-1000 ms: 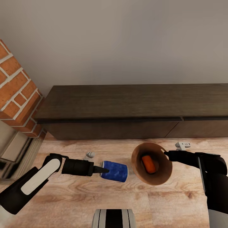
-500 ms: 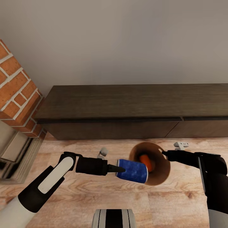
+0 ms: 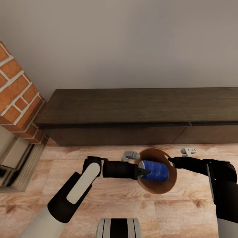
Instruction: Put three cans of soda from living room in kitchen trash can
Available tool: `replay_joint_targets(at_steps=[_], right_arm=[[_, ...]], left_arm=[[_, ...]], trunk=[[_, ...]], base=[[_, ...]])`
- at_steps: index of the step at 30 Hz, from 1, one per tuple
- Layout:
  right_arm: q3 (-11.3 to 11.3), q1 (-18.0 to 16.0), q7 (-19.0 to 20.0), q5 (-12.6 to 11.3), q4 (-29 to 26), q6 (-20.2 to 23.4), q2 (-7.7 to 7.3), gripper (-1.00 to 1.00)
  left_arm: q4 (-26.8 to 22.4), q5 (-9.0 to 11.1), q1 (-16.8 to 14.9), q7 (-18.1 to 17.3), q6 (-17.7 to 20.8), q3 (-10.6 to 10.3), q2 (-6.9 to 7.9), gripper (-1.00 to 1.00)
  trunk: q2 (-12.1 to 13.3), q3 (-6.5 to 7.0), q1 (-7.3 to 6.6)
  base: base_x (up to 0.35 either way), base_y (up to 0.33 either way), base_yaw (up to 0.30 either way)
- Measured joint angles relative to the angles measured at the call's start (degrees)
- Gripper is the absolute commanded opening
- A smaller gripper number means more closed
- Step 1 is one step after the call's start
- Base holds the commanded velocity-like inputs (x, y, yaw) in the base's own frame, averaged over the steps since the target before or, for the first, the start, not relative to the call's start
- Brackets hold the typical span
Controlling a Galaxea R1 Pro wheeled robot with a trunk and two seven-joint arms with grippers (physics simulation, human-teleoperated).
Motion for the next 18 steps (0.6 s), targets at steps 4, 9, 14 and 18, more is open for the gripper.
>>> replay_joint_targets(at_steps=[4, 9, 14, 18], right_arm=[[-0.03, 0.01, 0.16, 0.54, 0.01, -0.29, -0.13, -1.0], [-0.04, 0.04, 0.23, 0.23, 0.0, -0.13, -0.15, -1.0], [-0.05, 0.01, 0.2, 0.52, 0.01, -0.28, -0.23, -1.0], [-0.05, 0.01, 0.27, 0.28, 0.0, -0.16, -0.24, -1.0]], left_arm=[[-0.02, -2.52, 0.0, 0.54, 0.01, 0.3, -0.82, -1.0], [-0.06, -2.93, 0.0, 0.65, 0.06, 0.41, -0.77, -1.0], [-0.01, -3.09, 0.0, 0.72, 0.09, 0.43, -0.67, -1.0], [0.05, -4.39, 0.0, 2.76, 0.13, 0.45, -0.75, -1.0]], trunk=[[0.0, 0.0, 0.0], [0.0, 0.0, 0.0], [0.0, 0.0, 0.0], [0.0, 0.0, 0.0]], base=[[0.0, 0.0, 0.0], [0.0, 0.0, 0.0], [0.0, 0.0, 0.0], [0.0, 0.0, 0.0]])
